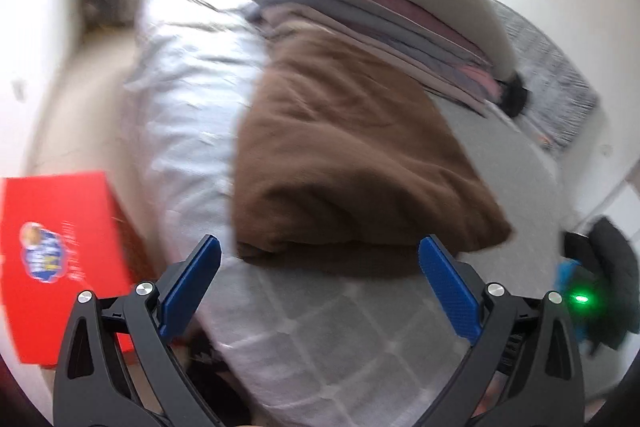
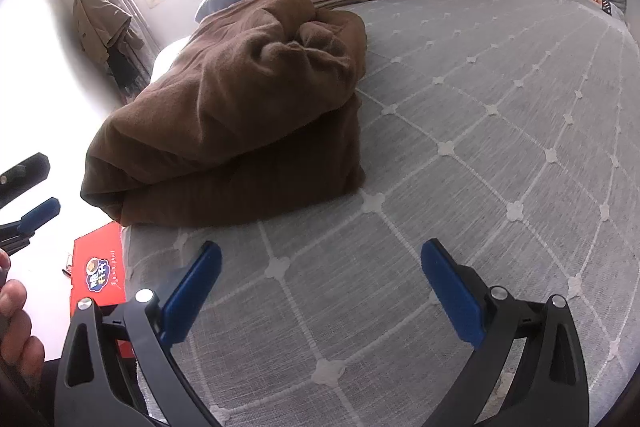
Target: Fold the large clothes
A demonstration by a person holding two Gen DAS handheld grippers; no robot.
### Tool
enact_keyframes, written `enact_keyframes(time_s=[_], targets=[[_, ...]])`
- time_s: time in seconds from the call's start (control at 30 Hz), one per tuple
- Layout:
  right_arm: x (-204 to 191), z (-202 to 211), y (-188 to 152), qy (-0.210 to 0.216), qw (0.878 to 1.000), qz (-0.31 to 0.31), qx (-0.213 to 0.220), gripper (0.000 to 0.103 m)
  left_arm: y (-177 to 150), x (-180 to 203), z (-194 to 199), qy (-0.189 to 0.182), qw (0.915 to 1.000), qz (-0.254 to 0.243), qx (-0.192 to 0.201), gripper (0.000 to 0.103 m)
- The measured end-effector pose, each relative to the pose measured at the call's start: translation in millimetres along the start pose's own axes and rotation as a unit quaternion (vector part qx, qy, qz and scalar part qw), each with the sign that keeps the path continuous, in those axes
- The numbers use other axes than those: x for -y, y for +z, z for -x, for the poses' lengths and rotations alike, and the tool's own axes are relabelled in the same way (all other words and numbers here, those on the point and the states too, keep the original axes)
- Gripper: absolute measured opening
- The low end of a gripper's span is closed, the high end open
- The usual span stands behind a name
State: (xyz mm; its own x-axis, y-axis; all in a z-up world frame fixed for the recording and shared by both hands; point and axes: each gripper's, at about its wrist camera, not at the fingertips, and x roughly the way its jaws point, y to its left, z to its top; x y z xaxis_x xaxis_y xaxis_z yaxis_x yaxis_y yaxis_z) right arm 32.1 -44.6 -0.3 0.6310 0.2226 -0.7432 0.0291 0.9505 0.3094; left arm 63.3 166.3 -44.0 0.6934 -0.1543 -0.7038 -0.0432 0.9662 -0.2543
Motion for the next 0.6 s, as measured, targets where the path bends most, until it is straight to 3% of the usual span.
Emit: enact_keyframes(time_s=[0.03,0.07,0.23,0.33,0.47,0.6], targets=[[1,0,0,0.001,1.000,0.000,0.000,0.096,-2,2,4,0.035,0.9992,-0.006,0.019,0.096],[1,-1,0,0.001,1.000,-0.001,-0.001,0.096,-2,4,4,0.042,0.9987,-0.017,0.023,0.096],[3,-2,0,0.004,1.000,-0.003,-0.002,0.096,-3,6,-2,0.049,0.9982,-0.031,0.017,0.096],[3,-2,0,0.005,1.000,-0.004,-0.002,0.096,-2,7,-8,0.029,0.9990,-0.035,0.002,0.096],[4,-2,-1,0.005,1.000,-0.006,-0.001,0.096,-9,16,-21,0.057,0.9959,-0.055,-0.042,0.096],[4,-2,-2,0.004,1.000,-0.005,0.001,0.096,-15,21,-24,0.058,0.9949,-0.065,-0.051,0.096]])
